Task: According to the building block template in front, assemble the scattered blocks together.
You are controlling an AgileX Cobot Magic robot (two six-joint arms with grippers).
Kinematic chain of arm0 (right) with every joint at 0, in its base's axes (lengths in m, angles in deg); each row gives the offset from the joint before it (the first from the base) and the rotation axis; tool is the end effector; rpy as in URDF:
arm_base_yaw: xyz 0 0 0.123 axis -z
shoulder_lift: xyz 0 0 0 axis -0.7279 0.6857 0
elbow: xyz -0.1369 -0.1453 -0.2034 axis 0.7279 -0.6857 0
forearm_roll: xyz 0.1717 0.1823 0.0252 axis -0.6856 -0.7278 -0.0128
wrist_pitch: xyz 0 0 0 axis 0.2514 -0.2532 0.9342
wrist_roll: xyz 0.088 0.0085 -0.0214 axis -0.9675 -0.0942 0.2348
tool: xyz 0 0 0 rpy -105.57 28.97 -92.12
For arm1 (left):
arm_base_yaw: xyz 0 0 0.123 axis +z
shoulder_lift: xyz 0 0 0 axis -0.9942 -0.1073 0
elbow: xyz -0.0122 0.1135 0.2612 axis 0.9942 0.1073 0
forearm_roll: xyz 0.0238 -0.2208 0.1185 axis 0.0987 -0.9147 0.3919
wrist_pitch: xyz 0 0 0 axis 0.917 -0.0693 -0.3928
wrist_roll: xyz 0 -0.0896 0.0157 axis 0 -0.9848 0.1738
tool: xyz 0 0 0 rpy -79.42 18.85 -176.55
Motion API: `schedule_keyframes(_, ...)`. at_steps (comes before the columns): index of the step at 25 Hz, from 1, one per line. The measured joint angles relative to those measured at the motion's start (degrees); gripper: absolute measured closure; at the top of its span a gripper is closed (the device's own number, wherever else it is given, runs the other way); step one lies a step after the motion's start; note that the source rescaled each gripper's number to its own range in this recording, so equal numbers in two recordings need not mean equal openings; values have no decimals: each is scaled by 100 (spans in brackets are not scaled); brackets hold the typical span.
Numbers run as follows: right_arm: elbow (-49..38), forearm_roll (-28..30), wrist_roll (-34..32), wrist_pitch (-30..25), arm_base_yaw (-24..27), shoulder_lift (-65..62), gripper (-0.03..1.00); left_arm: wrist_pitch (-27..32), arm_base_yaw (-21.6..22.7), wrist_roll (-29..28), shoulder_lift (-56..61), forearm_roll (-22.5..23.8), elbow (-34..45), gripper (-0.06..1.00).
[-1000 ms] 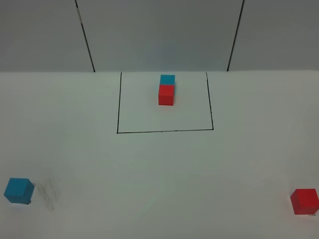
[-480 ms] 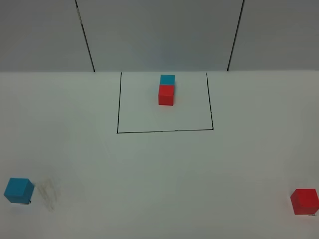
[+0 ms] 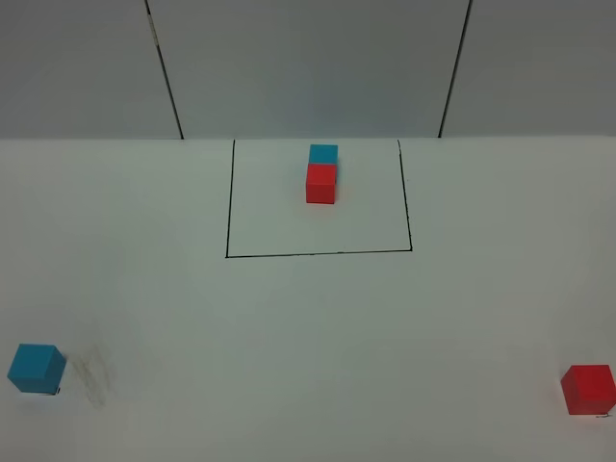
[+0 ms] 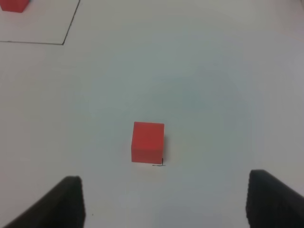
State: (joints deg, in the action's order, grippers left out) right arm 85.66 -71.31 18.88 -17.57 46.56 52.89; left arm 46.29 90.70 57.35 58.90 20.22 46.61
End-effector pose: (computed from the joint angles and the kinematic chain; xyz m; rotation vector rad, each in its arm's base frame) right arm -0.0049 0.0031 0.2745 -0.0944 2.0440 -0.0072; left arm -0.0079 -0.0079 0.2846 0.0607 2.0087 0.0831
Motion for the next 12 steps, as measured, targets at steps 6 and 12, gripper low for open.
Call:
schedule_keyframes(6, 0, 0, 0, 0, 0, 0, 41, -134, 0, 0, -277, 129, -183, 27)
schedule_keyframes(12, 0, 0, 5, 0, 0, 0, 41, -255, 0, 0, -920, 272, -495, 27)
